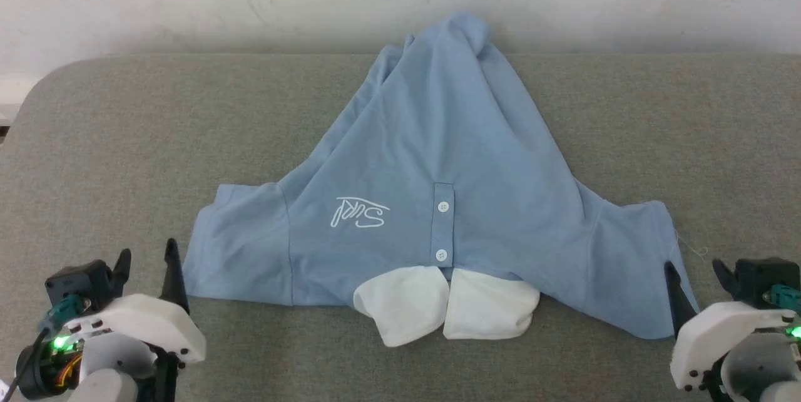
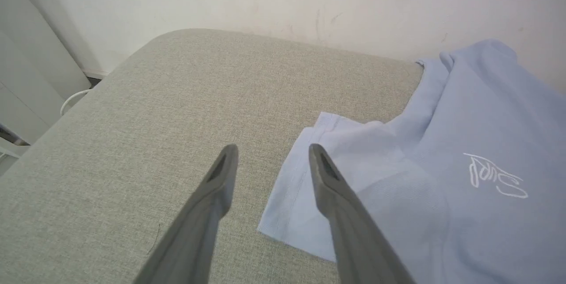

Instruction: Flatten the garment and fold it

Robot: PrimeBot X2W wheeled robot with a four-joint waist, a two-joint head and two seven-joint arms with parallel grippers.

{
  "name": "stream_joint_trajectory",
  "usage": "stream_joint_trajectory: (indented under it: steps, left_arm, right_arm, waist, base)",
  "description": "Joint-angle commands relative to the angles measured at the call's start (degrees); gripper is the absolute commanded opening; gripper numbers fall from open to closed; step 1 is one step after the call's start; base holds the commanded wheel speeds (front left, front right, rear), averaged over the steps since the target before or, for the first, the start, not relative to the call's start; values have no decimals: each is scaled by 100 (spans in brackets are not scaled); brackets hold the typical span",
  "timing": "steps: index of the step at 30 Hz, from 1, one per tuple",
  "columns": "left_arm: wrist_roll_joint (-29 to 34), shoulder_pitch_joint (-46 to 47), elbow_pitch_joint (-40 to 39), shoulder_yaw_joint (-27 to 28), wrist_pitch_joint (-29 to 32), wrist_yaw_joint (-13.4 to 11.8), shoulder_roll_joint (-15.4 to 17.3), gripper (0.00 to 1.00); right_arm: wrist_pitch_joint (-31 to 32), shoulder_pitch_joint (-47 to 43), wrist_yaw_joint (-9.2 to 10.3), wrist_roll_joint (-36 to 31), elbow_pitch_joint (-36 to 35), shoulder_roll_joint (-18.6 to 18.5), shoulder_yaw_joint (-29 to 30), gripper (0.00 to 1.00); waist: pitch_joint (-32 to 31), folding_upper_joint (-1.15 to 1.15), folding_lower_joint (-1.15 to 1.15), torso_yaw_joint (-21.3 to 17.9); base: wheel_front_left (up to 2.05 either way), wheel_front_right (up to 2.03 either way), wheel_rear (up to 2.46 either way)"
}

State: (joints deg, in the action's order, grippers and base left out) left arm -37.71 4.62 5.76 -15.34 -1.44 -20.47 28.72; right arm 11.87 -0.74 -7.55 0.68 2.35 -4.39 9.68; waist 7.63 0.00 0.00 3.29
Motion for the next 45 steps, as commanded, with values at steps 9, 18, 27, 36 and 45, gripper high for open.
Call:
stream_joint_trajectory:
  steps: [9,18,27,36,45]
  left_arm:
    - [343,-17,-62,14,-1199,411,-242,100]
    - [794,-183,-292,88,-1352,677,-577,100]
    - [980,-132,-126,247,-1354,941,-849,100]
    - [1070,-170,32,334,-1355,1096,-954,100]
    - [949,-204,264,200,-1243,1269,-1032,100]
  right_arm:
    - [1331,-165,6,224,-40,-162,340,100]
    - [2444,-46,6,498,216,-430,288,100]
    - [2346,122,6,504,669,-762,-18,0]
    - [2147,424,6,417,861,-1379,460,0]
    - [1476,530,6,400,982,-1383,487,100]
  waist:
    - [-130,0,0,130]
    - [-9,0,0,373]
    - [141,0,0,515]
    - [45,0,0,426]
    - [-43,0,0,348]
  base:
    - [0,0,0]
    - [0,0,0]
    - [0,0,0]
    - [0,0,0]
    - [0,0,0]
